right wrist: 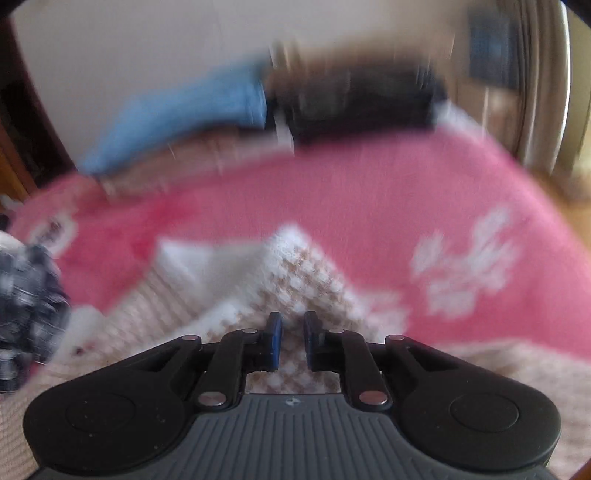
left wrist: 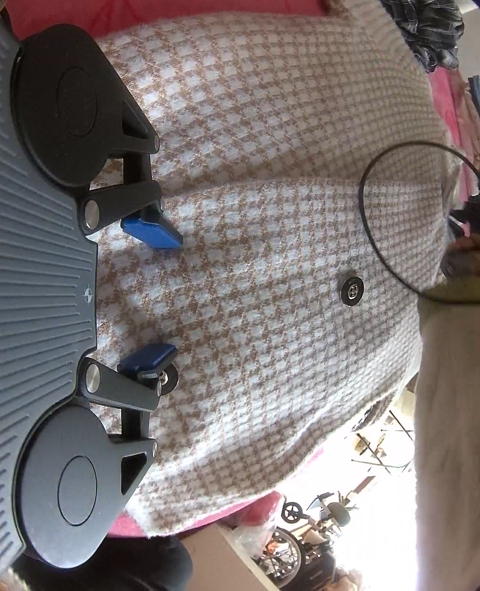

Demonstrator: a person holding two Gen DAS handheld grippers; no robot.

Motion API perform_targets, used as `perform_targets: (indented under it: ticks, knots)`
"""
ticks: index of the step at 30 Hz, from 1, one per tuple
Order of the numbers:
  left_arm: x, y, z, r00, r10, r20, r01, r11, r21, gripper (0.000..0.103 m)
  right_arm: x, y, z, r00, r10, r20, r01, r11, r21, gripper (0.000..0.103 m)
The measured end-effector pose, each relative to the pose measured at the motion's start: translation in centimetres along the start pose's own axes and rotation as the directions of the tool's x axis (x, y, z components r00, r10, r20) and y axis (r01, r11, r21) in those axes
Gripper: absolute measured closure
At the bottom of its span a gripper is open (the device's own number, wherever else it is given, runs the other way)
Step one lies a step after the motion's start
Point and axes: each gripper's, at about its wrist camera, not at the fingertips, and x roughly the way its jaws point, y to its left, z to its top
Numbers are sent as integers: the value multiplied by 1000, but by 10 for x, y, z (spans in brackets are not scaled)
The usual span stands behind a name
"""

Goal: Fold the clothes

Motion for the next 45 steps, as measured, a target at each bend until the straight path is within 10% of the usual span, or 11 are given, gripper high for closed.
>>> perform_targets:
  ticks: [8,13,19,28,35,45]
  knots:
    - [-2,13,2,999,-54,-10,53,994,-98,46,-33,31,-4,987,23,159,-29,999,38,88]
    - [-2,15,1,998,-66,-10,64,991,-117,45,7,58,-24,999,36,18,-34,997,-76,85]
    - [-3,17,3,996,-83,-12,81,986,-143,43,-15,87,-25,998,-49,40,56,979,-194,83]
    - [-8,23,0,995,-95,-6,91,973,-210,43,-195,-24,-39,986,-31,162,45,996,-83,80]
    - [-13,29,-2,994,-104,21,105,959,-264,43,-290,-135,-129,990,-67,121,50,989,137,76]
    - [-27,17,-4,992,41,118,-16,979,-204,43,-272,-163,-276,991,130,-6,-122,946,299,76]
